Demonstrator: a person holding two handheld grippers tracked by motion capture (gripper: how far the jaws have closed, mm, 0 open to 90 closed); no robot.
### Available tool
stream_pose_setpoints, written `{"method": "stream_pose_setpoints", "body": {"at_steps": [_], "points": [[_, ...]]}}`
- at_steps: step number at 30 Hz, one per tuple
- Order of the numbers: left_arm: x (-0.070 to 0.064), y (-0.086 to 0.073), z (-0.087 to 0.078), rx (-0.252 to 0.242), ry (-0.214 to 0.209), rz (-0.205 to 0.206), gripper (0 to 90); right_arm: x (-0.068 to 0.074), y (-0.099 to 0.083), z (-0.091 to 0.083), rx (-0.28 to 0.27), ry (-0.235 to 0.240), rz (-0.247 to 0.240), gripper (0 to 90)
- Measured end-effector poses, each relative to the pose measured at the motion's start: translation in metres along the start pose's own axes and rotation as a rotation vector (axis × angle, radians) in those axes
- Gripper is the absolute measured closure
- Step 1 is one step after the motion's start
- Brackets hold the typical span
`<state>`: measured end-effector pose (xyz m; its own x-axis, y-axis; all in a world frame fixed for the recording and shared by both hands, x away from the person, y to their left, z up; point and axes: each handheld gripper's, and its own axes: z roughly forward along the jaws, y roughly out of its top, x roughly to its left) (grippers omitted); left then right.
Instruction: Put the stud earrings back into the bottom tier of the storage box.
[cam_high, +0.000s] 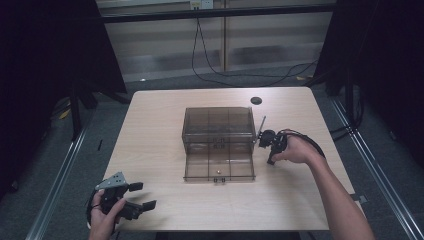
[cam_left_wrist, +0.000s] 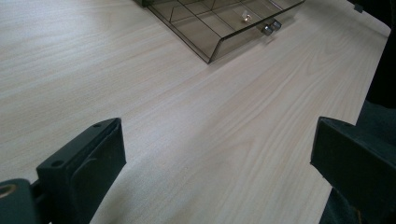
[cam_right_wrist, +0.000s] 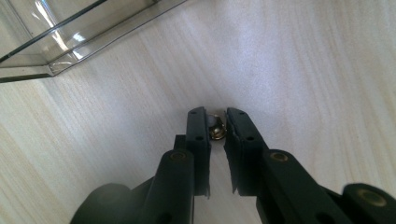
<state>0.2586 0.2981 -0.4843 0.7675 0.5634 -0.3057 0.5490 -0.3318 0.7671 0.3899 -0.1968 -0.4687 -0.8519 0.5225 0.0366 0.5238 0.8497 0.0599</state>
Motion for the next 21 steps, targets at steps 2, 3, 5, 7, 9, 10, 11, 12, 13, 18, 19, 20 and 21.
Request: {"method": "stream_pose_setpoints", "body": {"at_steps": [2,3,5,7,9,10,11,12,13,18,19,20,21], "points": [[0.000,0.000,0.000,0.001,0.004,0.001,3.0,0.000,0.000,-0.002,-0.010,0.006,0.006,80.0],[0.000,0.000,0.000,0.002,0.003,-0.001,3.0,0.001,0.000,-0.003,-0.018,0.006,0.004,80.1],[0.000,0.000,0.000,0.003,0.001,-0.001,3.0,0.001,-0.001,-0.006,-0.029,0.010,0.006,80.1],[0.000,0.000,0.000,0.002,0.004,-0.001,3.0,0.003,-0.001,-0.008,-0.035,0.018,0.011,80.4],[0.000,0.000,0.000,0.002,0.004,-0.001,3.0,0.005,-0.002,-0.010,-0.041,0.016,0.011,80.9],[0.000,0.000,0.001,0.003,0.004,-0.002,3.0,0.007,-0.002,-0.011,-0.053,0.022,0.009,81.4],[0.000,0.000,0.001,0.004,0.006,-0.003,3.0,0.008,-0.002,-0.012,-0.056,0.024,0.009,82.3],[0.000,0.000,0.001,0.004,0.004,-0.007,3.0,0.009,-0.002,-0.013,-0.061,0.027,0.004,82.3],[0.001,0.000,0.001,0.003,0.006,-0.009,3.0,0.010,-0.002,-0.015,-0.065,0.028,0.014,82.3],[0.002,0.000,0.003,0.015,0.012,-0.014,3.0,0.009,-0.003,-0.022,-0.081,0.034,-0.003,82.3],[0.002,0.000,0.003,0.014,0.012,-0.012,3.0,0.009,-0.003,-0.023,-0.088,0.037,-0.001,82.4],[0.003,0.000,0.003,0.015,0.011,-0.016,3.0,0.009,-0.004,-0.024,-0.099,0.045,0.003,82.5],[0.002,0.000,0.003,0.014,0.012,-0.018,3.0,0.009,-0.004,-0.024,-0.104,0.045,0.004,82.4]]}}
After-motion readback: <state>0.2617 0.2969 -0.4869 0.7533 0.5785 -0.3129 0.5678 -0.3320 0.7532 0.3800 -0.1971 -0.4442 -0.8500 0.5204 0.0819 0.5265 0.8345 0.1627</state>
